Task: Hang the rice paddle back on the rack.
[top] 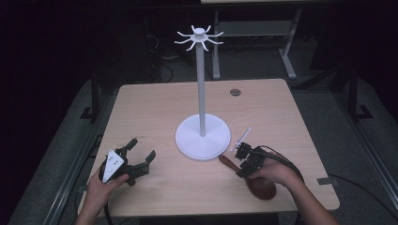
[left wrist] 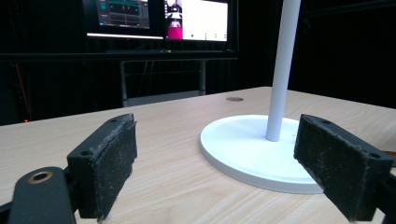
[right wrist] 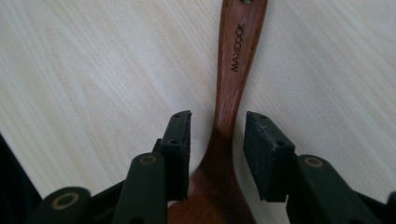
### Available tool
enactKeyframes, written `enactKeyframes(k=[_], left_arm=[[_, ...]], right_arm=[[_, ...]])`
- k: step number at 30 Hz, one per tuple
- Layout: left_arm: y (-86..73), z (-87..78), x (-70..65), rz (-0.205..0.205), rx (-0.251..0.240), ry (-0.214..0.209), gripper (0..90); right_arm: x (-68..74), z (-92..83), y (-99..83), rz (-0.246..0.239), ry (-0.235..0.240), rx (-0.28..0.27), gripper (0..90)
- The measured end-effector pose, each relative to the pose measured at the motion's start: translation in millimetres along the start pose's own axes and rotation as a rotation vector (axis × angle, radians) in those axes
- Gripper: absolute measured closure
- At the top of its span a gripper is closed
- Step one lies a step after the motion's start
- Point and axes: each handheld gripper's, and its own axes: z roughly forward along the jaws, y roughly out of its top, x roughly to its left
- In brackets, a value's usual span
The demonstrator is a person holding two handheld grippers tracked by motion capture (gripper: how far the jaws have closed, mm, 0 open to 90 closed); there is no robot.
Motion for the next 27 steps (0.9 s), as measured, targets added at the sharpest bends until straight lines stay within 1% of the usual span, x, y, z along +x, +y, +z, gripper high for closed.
enactKeyframes(k=[1,2,3,5,8,12,14,15,21,23,24,27], left_arm=[[0.0,-0.1,-0.1,-0.001,0.001,0.000,12.7],[0.0,0.0,-0.1,0.000,0.000,0.000,12.7],[0.0,-0.1,0.0,0.000,0.001,0.000,12.7],[0.0,0.0,0.0,0.000,0.000,0.000,12.7],[0.0,0.0,0.0,0.000,0.000,0.000,12.7],[0.0,-0.1,0.0,0.000,0.000,0.000,12.7],[0.0,0.0,0.0,0.000,0.000,0.000,12.7],[0.0,-0.1,0.0,0.000,0.001,0.000,12.7],[0.0,0.0,-0.1,0.000,-0.001,0.000,12.7],[-0.1,0.0,-0.1,-0.001,-0.001,-0.001,12.7],[0.0,0.0,-0.1,0.000,0.000,0.000,12.7],[-0.1,0.0,-0.1,0.000,-0.001,0.000,12.6]], right_arm=[[0.1,1.4,1.1,0.005,-0.008,0.005,63.1],[-0.7,2.5,2.0,-0.002,-0.019,0.007,64.5],[0.0,3.1,3.1,0.009,-0.022,0.010,65.4],[-0.1,4.7,4.5,0.007,-0.025,0.013,68.1],[0.9,7.4,5.9,0.016,-0.034,0.023,69.3],[1.1,10.8,7.6,0.012,-0.052,0.040,71.3],[1.8,11.4,8.5,0.016,-0.052,0.035,73.6],[1.9,11.4,8.8,0.011,-0.058,0.037,73.7],[2.1,11.8,9.9,0.025,-0.085,0.045,76.5],[1.9,11.8,9.7,0.027,-0.087,0.042,76.8],[2.2,11.5,9.5,0.033,-0.080,0.038,77.0],[2.8,11.3,8.2,0.034,-0.090,0.032,77.4]])
